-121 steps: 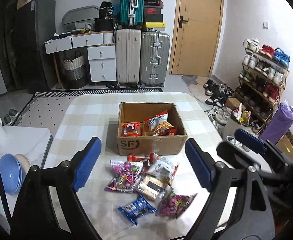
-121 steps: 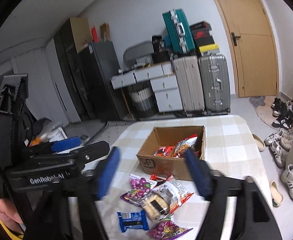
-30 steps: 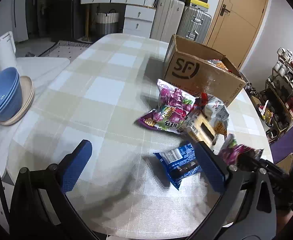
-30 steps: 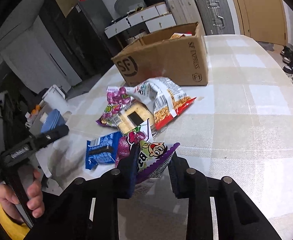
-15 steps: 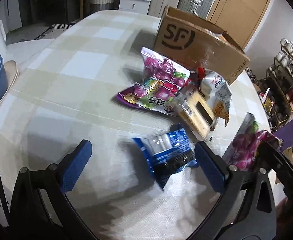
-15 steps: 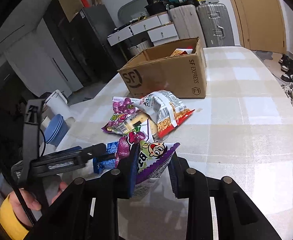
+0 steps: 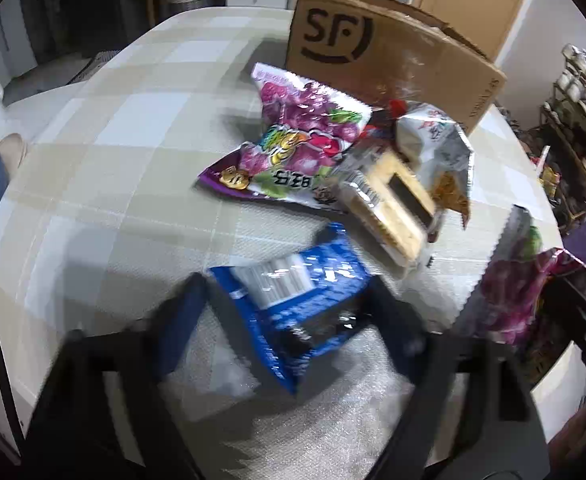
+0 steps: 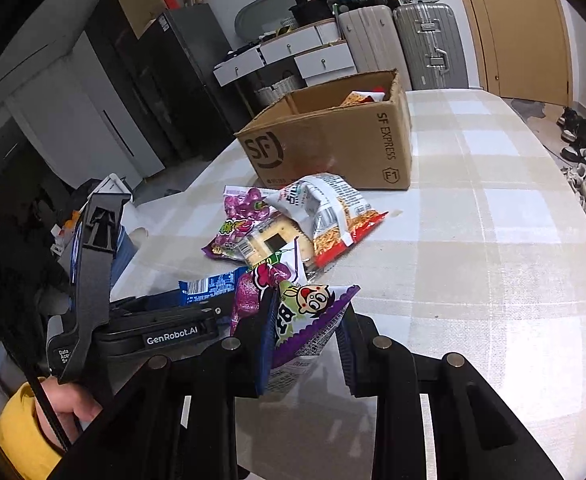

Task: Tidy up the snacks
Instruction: 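Grasp the purple grape candy bag with the right tool while the left tool grasps the blue packet, then lift both packets and carry them over the box with both tools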

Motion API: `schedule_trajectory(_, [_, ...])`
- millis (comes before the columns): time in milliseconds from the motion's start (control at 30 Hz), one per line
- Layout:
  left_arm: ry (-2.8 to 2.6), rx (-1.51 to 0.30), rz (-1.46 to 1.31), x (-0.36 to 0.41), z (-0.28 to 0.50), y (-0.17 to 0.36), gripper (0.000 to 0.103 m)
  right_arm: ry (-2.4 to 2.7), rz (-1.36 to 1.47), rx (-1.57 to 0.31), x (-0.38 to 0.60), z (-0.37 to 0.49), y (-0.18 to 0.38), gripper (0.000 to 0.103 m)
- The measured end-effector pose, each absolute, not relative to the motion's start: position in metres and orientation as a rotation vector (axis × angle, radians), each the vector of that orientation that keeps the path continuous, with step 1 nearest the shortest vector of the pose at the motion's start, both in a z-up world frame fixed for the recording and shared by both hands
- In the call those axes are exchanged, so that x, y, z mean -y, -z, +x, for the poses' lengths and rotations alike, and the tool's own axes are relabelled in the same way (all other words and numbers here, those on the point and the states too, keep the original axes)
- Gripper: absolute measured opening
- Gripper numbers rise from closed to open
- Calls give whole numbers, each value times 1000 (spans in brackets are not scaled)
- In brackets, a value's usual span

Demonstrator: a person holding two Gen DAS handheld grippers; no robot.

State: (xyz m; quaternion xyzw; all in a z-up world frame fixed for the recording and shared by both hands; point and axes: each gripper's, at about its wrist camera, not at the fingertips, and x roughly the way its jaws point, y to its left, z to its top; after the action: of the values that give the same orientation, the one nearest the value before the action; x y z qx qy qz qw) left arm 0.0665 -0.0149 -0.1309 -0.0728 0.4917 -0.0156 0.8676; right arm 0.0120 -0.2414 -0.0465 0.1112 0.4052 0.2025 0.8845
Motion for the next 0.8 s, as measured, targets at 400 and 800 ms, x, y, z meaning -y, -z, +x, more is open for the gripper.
schedule_trajectory(400, [129, -1009, -158, -13, 57, 118, 39, -405, 266, -854, 245, 16, 51, 27])
schedule_trajectory(800, [178, -906, -151, -15, 28, 83, 39, -408, 320, -799, 244, 13, 40, 27])
